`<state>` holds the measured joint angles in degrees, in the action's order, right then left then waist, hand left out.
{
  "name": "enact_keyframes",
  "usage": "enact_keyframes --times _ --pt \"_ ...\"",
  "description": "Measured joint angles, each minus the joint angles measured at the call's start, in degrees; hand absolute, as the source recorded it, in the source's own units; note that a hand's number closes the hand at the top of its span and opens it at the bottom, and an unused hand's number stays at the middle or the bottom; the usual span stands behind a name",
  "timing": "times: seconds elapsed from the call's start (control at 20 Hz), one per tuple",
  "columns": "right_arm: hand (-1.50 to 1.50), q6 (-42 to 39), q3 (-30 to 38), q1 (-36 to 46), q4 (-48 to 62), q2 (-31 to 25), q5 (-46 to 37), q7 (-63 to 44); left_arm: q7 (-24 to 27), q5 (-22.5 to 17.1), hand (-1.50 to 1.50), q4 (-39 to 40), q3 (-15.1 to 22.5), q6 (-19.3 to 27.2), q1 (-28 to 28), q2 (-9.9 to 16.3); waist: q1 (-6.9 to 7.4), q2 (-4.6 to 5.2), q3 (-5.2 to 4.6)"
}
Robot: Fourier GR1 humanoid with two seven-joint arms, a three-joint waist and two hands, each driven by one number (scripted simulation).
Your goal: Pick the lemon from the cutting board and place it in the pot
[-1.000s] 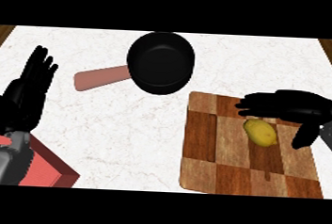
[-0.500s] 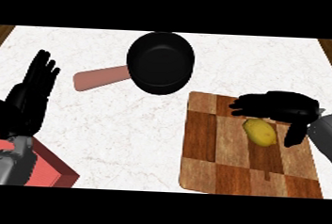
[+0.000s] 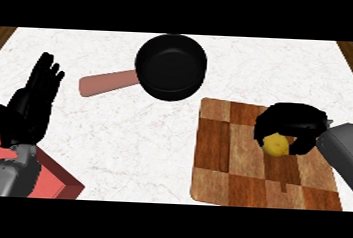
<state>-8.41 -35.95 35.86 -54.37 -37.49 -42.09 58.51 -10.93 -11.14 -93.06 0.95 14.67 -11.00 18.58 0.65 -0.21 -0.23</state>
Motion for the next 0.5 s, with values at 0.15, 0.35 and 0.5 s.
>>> enact_keyframes --times 0.15,0.35,0.5 --pt "1.50 -0.8 -0.3 0.4 -1.0 2.0 -0.8 -2.3 -0.7 -0.4 0.00 0.0 -0.8 -1.0 -0.3 0.3 -0.10 -0.06 -0.01" --pt "1.50 -6.6 -1.6 1.7 -3.6 12.4 -1.6 -18.2 -0.9 -0.4 0.00 0.3 -1.0 -1.0 -0.4 0.6 -0.37 -0.97 -0.68" --pt "1.50 -9.1 -1.3 2.5 -3.8 19.7 -1.8 -28.7 -1.0 -0.1 0.00 0.5 -0.7 -0.9 -0.5 0.4 -0.32 -1.42 -0.98"
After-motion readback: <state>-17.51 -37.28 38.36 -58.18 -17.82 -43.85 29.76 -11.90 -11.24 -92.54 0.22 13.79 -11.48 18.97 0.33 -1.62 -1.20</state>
